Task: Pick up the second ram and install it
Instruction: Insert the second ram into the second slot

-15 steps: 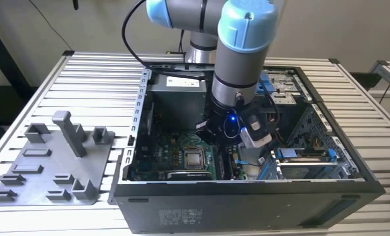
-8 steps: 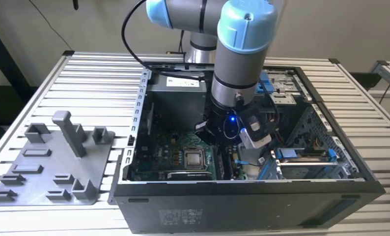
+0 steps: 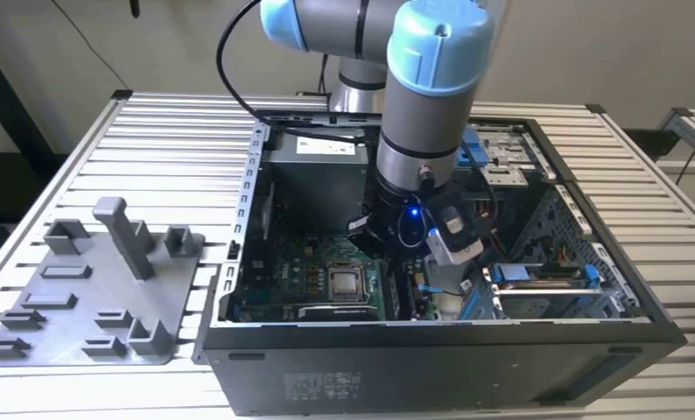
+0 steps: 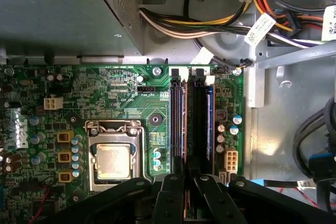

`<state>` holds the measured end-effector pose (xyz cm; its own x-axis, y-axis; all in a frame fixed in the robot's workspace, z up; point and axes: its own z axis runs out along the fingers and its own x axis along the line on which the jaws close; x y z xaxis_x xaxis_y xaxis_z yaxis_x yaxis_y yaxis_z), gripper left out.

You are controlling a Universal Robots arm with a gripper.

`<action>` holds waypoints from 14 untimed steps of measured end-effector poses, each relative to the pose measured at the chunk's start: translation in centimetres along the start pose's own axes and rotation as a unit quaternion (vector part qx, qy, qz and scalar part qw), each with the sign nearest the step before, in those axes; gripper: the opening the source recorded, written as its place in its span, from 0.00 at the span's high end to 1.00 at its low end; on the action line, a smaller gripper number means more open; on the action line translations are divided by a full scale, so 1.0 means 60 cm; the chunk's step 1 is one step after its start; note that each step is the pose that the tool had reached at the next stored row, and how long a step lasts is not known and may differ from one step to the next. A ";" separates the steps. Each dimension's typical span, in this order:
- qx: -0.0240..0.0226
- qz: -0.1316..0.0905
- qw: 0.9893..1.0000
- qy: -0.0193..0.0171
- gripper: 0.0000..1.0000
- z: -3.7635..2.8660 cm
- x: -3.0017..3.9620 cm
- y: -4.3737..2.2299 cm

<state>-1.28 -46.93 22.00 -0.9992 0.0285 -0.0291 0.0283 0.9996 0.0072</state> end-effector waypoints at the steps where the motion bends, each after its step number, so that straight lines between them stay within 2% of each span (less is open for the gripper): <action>1: 0.000 0.000 1.000 0.000 0.86 0.000 0.000 0.000; 14: -0.001 0.000 1.000 0.000 0.86 0.011 0.000 0.000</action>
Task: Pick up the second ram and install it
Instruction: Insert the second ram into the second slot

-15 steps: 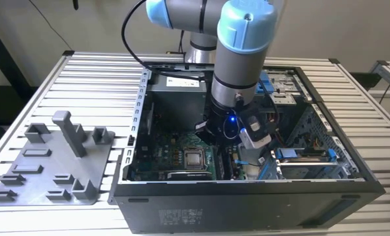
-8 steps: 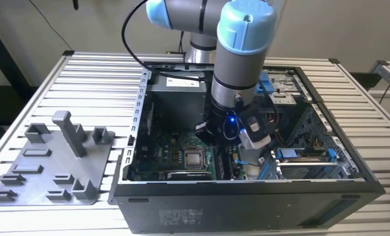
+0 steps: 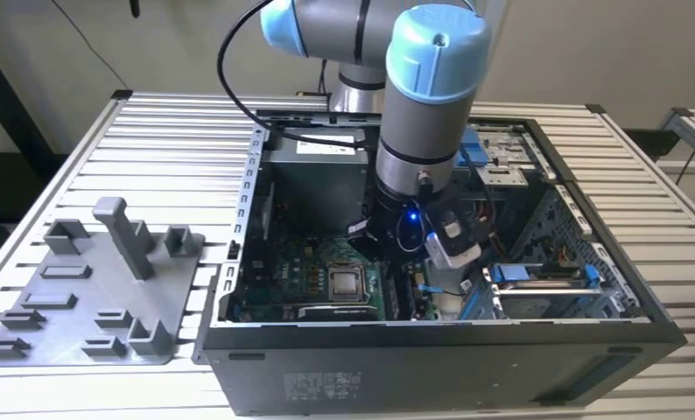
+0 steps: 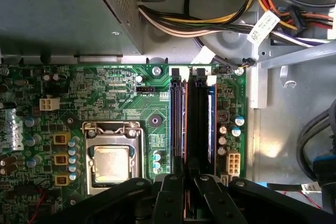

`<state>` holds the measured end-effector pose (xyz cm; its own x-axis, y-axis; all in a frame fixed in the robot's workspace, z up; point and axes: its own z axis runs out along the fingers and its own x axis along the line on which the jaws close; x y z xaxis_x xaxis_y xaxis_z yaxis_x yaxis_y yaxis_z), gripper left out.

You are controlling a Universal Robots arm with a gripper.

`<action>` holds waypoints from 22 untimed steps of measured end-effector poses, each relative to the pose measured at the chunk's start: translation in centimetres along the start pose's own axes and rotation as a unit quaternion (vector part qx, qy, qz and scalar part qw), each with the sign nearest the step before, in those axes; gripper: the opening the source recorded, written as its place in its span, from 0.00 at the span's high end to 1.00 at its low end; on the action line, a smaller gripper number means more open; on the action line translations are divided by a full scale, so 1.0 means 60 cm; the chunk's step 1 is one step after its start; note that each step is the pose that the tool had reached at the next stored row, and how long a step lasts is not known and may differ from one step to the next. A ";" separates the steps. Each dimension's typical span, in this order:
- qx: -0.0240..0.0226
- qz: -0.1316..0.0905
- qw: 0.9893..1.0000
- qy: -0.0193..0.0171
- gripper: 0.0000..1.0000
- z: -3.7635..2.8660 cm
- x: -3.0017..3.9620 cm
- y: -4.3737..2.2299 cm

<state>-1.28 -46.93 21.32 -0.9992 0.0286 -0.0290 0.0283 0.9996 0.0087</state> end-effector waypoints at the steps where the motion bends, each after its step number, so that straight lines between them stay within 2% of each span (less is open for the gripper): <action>1: 0.000 0.000 1.000 0.000 0.86 0.001 0.000 0.000; 22: 0.000 0.000 1.000 0.000 0.86 0.007 0.000 0.000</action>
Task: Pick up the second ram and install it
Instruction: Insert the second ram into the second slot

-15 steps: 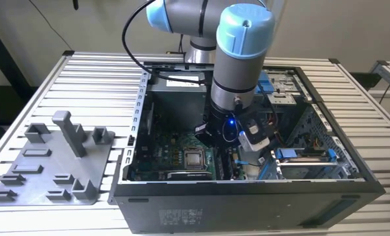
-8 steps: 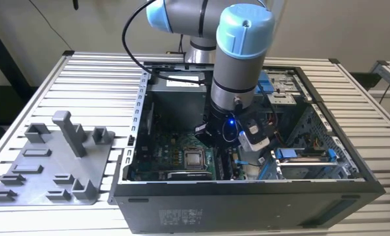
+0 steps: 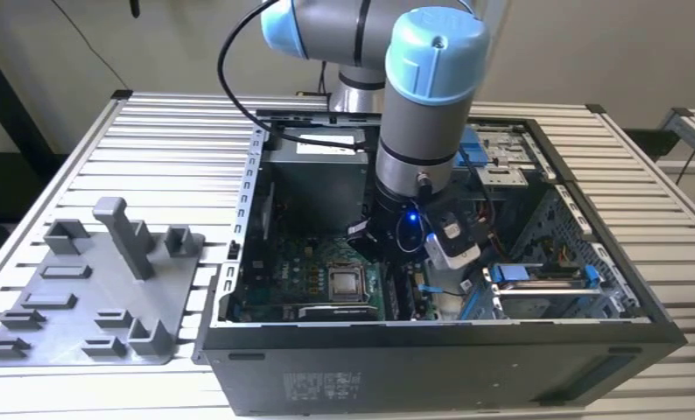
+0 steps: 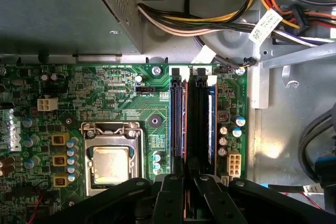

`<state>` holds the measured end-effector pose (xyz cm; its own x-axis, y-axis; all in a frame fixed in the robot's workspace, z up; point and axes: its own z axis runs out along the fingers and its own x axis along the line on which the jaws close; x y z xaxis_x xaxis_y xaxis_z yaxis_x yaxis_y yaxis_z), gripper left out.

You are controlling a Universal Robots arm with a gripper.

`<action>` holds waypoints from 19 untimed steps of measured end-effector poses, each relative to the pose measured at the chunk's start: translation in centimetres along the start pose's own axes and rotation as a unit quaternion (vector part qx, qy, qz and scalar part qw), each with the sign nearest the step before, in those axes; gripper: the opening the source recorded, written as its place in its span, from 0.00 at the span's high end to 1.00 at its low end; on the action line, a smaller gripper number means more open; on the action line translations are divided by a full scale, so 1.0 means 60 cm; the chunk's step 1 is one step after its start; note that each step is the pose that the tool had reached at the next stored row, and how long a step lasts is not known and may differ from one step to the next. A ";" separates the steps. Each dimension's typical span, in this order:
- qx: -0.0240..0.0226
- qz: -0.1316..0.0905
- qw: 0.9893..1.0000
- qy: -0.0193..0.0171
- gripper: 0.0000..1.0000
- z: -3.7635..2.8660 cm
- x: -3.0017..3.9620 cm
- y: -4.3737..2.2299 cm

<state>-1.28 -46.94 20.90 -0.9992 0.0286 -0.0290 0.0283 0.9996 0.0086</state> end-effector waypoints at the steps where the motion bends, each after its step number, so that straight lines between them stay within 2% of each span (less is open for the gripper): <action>1: 0.000 0.000 1.000 0.000 0.86 0.000 0.000 0.000; 3: 0.000 0.000 1.000 0.000 0.86 0.000 0.000 0.000; 4: -0.002 0.000 1.000 0.000 0.84 0.003 0.000 0.001; 6: -0.001 0.000 1.000 0.000 0.84 0.002 0.000 0.000; 7: 0.000 0.000 1.000 0.000 0.78 0.001 0.000 0.000; 8: 0.000 0.000 1.000 0.000 0.78 -0.001 0.000 0.000; 18: 0.000 0.001 1.000 0.000 0.78 -0.075 -0.002 0.001; 19: 0.000 0.001 1.000 0.000 0.78 -0.078 -0.002 0.001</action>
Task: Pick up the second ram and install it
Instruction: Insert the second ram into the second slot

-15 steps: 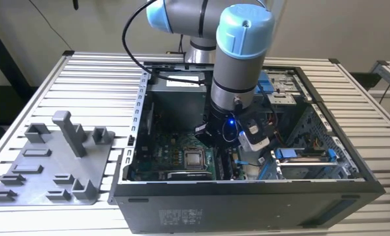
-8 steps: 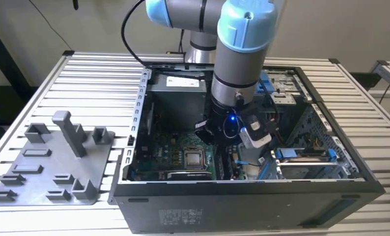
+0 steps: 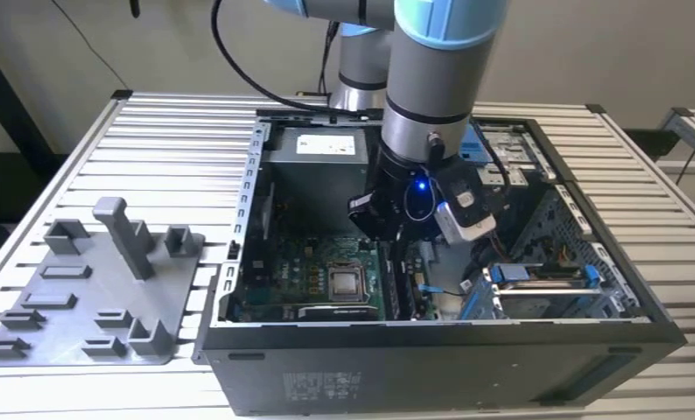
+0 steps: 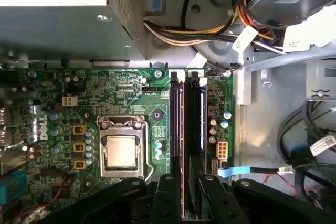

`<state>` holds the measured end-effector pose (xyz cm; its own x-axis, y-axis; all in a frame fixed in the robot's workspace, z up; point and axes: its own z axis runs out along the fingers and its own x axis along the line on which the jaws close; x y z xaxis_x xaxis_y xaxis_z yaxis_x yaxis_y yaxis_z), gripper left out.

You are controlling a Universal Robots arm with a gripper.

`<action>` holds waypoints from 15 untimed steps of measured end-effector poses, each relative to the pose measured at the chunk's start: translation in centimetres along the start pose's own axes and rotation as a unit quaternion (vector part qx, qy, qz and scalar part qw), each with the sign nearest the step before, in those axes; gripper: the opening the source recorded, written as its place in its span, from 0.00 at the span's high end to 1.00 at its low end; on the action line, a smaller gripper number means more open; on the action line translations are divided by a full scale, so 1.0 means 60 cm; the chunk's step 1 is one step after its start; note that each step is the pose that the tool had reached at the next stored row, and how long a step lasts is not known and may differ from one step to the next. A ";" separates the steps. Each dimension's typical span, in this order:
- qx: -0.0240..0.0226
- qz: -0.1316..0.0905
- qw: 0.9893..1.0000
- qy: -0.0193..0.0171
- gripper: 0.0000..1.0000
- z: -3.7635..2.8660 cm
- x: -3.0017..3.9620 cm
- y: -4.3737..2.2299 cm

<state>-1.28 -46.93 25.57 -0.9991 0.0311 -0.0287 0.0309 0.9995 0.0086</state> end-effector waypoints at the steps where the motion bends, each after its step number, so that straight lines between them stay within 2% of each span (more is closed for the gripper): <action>1: 0.000 0.001 1.000 0.000 0.78 -0.001 0.000 0.000; 11: 0.000 0.001 1.000 0.000 0.78 -0.004 0.000 0.000; 12: 0.000 0.001 1.000 0.000 0.87 -0.004 0.000 0.000; 15: 0.000 0.001 1.000 0.000 0.89 -0.005 0.000 0.000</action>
<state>-1.28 -46.93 25.86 -0.9990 0.0330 -0.0287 0.0327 0.9994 0.0087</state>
